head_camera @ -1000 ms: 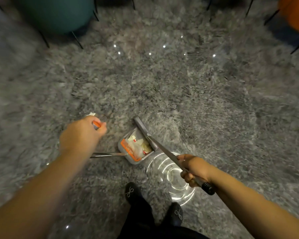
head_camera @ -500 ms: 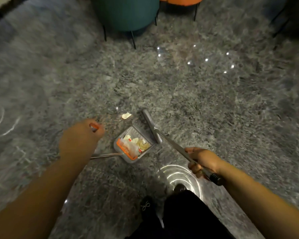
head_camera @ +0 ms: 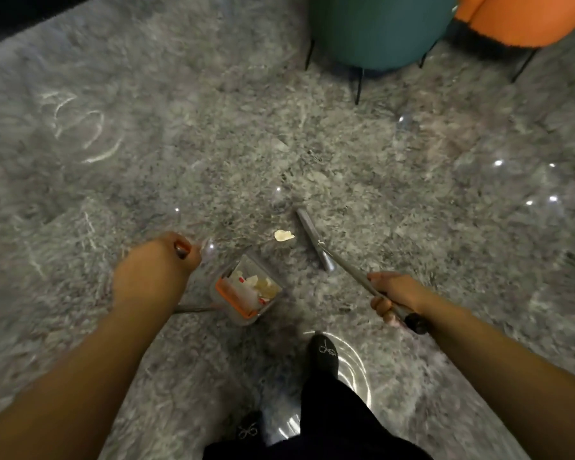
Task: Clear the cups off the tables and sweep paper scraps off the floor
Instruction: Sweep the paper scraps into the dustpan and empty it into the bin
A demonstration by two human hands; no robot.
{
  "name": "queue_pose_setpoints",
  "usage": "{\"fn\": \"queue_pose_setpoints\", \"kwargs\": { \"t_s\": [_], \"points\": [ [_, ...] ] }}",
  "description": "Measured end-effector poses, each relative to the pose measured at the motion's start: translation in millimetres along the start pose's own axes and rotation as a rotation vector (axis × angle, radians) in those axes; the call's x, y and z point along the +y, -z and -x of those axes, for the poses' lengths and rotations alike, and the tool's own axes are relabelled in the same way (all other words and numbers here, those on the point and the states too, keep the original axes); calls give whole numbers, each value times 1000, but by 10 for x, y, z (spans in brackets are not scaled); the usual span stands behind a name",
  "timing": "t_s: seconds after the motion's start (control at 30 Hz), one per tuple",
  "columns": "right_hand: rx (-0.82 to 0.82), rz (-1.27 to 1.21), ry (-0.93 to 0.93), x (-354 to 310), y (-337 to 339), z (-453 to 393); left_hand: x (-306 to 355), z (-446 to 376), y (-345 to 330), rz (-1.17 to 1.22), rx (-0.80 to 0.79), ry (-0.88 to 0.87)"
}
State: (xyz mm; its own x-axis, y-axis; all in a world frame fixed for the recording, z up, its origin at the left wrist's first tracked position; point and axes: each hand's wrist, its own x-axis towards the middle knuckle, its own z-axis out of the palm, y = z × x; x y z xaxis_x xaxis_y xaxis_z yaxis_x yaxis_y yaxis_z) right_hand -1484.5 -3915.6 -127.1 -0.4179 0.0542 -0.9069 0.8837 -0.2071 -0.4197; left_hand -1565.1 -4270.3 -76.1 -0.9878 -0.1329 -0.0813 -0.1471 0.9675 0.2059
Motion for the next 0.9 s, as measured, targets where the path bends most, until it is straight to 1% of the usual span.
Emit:
{"fn": "queue_pose_setpoints", "kwargs": {
  "t_s": [0.1,0.23,0.43,0.63,0.67,0.73,0.77,0.83,0.9],
  "points": [
    [-7,115,-33,-478,83,-302,154,-266,-79,-27,-32,47],
    [-4,282,-54,-980,15,-776,268,-604,-110,-68,-46,58],
    [13,421,-97,-1338,-237,-1369,230,-925,-72,-93,-83,72],
    [-41,555,-151,-1240,-573,-1487,392,-913,-89,-160,-47,69],
    [-67,613,-150,-1184,-621,-1451,399,-917,-81,-165,-49,70],
    [-149,781,-84,-1029,-718,-1329,395,-931,-63,-166,-65,74],
    [-197,819,-58,-940,-751,-1254,390,-939,-57,-163,-72,76],
    [-268,788,-66,-768,-790,-1104,383,-951,-55,-162,-71,81],
    [-283,746,-85,-631,-817,-978,378,-942,-64,-164,-69,83]
  ]
}}
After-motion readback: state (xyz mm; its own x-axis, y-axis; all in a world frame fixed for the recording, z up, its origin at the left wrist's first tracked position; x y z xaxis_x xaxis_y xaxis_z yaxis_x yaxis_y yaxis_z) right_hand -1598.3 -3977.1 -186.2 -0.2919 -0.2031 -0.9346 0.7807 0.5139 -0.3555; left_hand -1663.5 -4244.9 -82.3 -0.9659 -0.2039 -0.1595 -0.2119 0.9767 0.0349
